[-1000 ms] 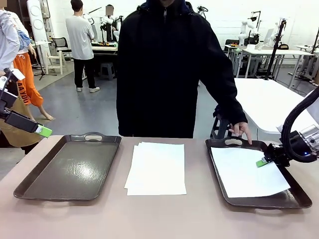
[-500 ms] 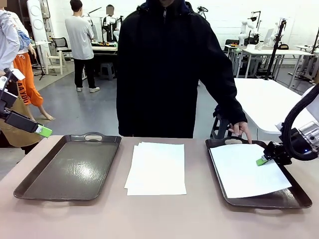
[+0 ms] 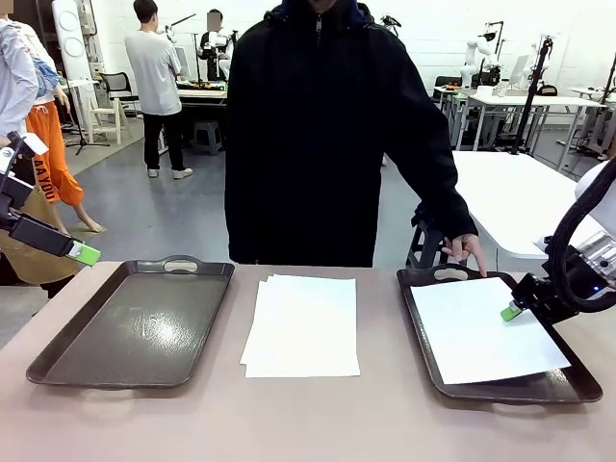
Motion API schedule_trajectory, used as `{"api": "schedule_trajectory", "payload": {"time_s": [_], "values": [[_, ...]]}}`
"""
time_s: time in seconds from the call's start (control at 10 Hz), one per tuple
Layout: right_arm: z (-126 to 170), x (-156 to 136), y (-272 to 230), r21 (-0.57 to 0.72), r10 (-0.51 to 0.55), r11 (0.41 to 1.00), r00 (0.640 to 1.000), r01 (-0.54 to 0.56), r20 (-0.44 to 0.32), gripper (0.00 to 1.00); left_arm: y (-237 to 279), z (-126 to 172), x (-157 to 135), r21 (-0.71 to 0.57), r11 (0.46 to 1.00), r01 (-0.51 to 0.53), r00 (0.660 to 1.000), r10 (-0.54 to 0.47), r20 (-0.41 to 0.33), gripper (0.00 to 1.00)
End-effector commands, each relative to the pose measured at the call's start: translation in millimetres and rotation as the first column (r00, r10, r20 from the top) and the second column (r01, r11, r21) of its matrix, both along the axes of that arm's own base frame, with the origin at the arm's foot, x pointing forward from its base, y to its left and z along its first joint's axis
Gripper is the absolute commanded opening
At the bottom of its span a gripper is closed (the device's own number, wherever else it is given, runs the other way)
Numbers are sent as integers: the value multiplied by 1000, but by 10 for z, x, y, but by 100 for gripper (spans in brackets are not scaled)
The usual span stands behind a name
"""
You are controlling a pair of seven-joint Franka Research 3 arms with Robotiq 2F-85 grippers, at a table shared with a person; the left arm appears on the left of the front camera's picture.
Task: Sort the A4 documents.
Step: Place the A4 Paper in the designated Handle tray.
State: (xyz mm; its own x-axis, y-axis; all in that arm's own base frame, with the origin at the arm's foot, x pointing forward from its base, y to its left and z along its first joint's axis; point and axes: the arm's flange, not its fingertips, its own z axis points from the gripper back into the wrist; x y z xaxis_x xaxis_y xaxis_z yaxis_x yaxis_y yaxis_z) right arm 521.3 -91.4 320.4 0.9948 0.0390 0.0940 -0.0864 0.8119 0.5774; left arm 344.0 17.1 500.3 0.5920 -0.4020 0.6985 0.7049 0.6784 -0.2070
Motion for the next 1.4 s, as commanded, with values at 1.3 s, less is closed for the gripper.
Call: {"api": "schedule_trajectory", "payload": {"time_s": [1.3], "values": [[458,-172,425,-390,-97,915,995,103,36,100,26,-19,18,-16,1000,21,1000,-21,13,100]]}}
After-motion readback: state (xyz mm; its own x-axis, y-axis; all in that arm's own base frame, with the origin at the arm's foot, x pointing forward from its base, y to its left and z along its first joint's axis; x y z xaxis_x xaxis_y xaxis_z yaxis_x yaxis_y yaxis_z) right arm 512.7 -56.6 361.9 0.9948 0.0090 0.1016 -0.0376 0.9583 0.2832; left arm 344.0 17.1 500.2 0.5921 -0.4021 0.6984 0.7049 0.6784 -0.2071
